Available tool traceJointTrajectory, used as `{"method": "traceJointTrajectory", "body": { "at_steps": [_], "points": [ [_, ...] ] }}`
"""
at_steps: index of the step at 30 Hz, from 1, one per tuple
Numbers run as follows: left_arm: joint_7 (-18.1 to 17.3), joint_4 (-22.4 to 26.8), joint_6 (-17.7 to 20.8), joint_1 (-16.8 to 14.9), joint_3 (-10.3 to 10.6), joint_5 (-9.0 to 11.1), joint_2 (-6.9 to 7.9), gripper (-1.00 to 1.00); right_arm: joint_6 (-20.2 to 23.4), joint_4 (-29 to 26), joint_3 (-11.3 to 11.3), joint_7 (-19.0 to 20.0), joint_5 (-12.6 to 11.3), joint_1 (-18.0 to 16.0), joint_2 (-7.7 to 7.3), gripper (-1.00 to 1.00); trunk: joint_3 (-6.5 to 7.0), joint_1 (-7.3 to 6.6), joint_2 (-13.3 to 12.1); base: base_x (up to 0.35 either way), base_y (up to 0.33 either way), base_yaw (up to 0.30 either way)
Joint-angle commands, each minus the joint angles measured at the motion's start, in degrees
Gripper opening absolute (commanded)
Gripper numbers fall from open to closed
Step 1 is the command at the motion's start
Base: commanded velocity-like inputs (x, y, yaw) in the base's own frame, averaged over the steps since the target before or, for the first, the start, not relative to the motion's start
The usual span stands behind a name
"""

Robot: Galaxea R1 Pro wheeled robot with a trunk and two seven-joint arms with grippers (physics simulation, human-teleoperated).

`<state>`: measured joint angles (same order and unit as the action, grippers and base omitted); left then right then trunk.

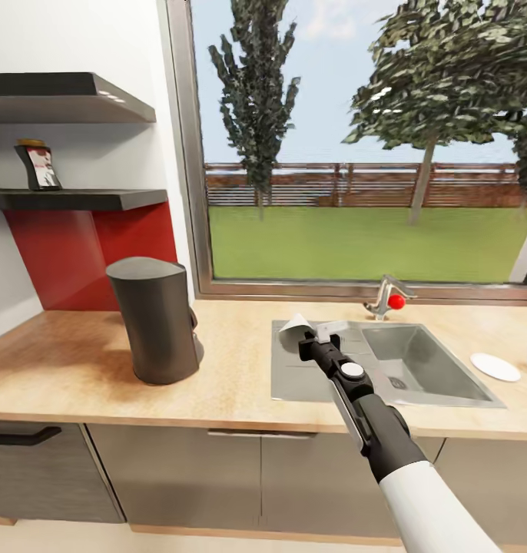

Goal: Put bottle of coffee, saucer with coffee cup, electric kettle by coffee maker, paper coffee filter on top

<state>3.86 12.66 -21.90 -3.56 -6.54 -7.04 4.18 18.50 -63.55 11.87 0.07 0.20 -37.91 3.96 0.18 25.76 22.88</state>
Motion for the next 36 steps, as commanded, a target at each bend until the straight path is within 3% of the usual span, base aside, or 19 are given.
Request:
{"method": "traceJointTrajectory", "body": {
  "at_steps": [1,14,36],
  "points": [
    [0.19,-0.09,-0.25,-0.04,-0.29,-0.61,-0.03,1.00,0.31,-0.08,0.00,0.02,-0.20,0.01,-0.01,-1.00,-0.02,0.02,0.04,0.005,-0.006,0.276],
    [0.20,-0.15,-0.25,-0.04,0.37,-0.94,-0.22,1.00,0.31,-0.08,0.00,0.02,-0.20,0.01,0.00,-1.00,-0.02,0.02,0.04,0.001,-0.001,0.255],
    [0.20,-0.15,-0.31,-0.04,0.33,-1.03,-0.28,1.00,0.11,-0.12,-0.09,0.02,-0.07,0.02,-0.26,-1.00,-0.02,0.02,0.04,0.000,0.000,0.012]
  ]
}}
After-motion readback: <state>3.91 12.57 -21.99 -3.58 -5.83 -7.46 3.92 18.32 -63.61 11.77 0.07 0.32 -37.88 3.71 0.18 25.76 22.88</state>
